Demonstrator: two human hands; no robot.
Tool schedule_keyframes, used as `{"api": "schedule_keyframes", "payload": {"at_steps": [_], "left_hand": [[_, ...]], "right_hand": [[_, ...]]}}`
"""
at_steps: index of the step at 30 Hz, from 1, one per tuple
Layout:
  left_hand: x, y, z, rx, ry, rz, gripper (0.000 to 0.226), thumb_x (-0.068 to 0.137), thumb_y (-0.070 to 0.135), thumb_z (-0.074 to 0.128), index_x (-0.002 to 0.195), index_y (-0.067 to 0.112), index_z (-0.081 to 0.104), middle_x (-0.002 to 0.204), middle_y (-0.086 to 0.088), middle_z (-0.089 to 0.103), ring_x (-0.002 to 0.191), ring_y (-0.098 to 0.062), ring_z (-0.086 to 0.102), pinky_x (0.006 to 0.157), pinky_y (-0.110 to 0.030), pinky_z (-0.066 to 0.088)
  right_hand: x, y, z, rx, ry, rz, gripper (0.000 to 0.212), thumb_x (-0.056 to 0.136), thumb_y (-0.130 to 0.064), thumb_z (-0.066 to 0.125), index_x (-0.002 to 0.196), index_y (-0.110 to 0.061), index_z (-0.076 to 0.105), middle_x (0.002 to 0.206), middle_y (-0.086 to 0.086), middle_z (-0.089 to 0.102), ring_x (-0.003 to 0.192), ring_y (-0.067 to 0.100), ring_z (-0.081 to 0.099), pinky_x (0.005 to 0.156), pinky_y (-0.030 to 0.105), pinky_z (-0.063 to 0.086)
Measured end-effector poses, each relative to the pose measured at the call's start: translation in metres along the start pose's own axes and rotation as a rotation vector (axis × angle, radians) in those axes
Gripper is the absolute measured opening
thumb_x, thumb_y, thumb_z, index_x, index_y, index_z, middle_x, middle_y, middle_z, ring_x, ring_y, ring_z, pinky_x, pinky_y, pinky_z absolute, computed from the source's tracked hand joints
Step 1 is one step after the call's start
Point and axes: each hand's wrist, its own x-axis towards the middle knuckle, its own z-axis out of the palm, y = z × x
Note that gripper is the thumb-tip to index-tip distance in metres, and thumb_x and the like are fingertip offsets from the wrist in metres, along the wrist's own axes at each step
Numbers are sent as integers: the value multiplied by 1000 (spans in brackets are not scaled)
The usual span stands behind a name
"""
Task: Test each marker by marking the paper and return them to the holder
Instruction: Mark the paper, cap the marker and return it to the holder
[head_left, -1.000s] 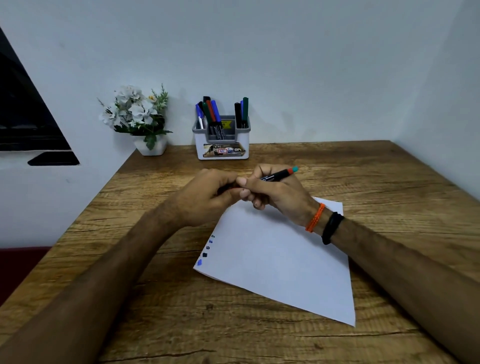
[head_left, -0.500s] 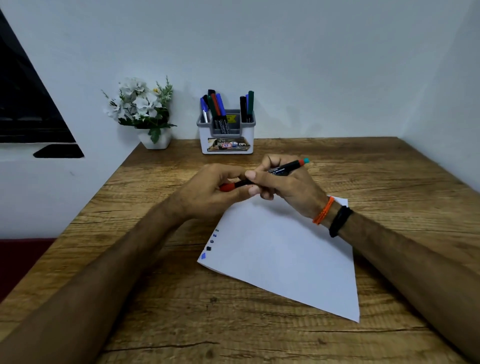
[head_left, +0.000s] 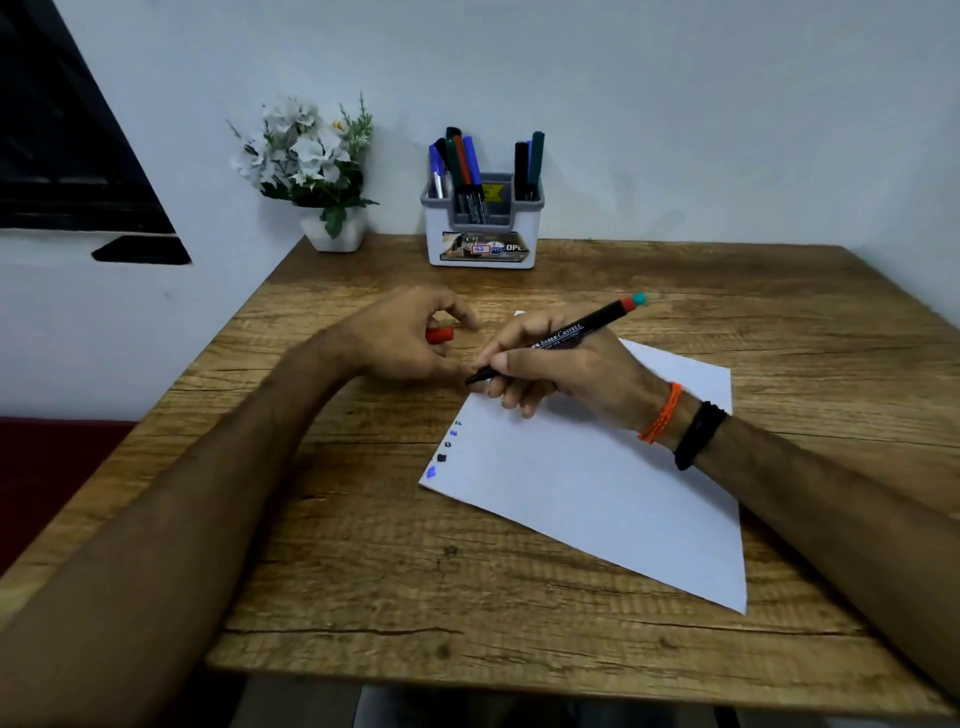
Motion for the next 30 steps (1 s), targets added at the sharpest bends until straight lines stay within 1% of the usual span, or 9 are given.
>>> {"api": "schedule_keyframes", "payload": {"at_steps": [2, 6, 10, 13, 19, 23, 25, 27, 30], "left_hand": [[1, -2, 1, 12, 0, 6, 51, 70, 33, 83, 116, 27, 61, 119, 10, 56, 96, -8, 61, 84, -30, 55], [2, -2, 2, 44, -7, 19, 49, 69, 33, 83, 113, 29, 62, 107, 11, 57, 86, -4, 59, 75, -26, 51], [0, 0, 0, -3, -38, 0, 50, 68, 30, 84, 111, 28, 60, 87, 17, 52, 62, 4, 52, 56, -6, 40], [1, 0, -3, -41, -72, -10, 53, 68, 25, 84, 115, 24, 59, 73, 18, 41, 54, 2, 50, 50, -5, 38], [1, -1, -3, -62, -98, -8, 62, 60, 32, 86, 116, 25, 60, 98, 12, 54, 64, 0, 53, 50, -4, 40], [1, 1, -3, -79, -105, 8, 60, 63, 30, 84, 117, 22, 59, 111, 9, 45, 94, -11, 49, 47, -5, 38], [0, 3, -4, -71, -112, 11, 59, 64, 28, 84, 117, 21, 59, 110, 6, 44, 81, -13, 57, 47, -5, 37], [-1, 4, -4, -59, -113, 14, 58, 64, 27, 84, 116, 20, 59, 109, 8, 44, 58, 1, 55, 46, -4, 36], [-2, 6, -4, -57, -109, 15, 57, 64, 27, 84, 116, 20, 59, 107, 11, 45, 52, 5, 50, 48, -4, 35]], "right_hand": [[-1, 1, 4, -46, -3, -10, 11, 88, 1, 61, 94, 4, 70, 76, 16, 69, 58, 14, 65, 51, 22, 53], [-1, 6, 8, -102, 19, 20, 9, 90, 6, 62, 95, 8, 70, 73, 15, 68, 55, 14, 63, 53, 26, 55], [-1, 10, 10, -152, 66, 45, 8, 88, 4, 65, 91, 5, 72, 69, 13, 69, 54, 13, 63, 51, 27, 54], [-2, 9, 10, -178, 70, 36, 8, 88, 4, 65, 90, 5, 73, 68, 13, 70, 53, 12, 63, 49, 24, 52], [-2, 9, 12, -215, 62, 26, 10, 87, 5, 66, 88, 1, 75, 64, 9, 70, 49, 9, 61, 46, 21, 50], [-3, 7, 11, -227, 55, 34, 10, 87, 5, 65, 88, 3, 75, 64, 9, 69, 47, 6, 61, 44, 18, 48], [-3, 7, 10, -241, 54, 35, 10, 87, 4, 66, 88, 2, 75, 64, 8, 70, 47, 6, 61, 45, 18, 48], [-3, 7, 10, -252, 50, 34, 10, 87, 3, 66, 88, 0, 76, 64, 7, 70, 47, 6, 62, 45, 18, 48], [-3, 6, 11, -265, 42, 35, 10, 87, 3, 67, 88, 0, 76, 63, 5, 70, 47, 6, 62, 46, 18, 48]]}}
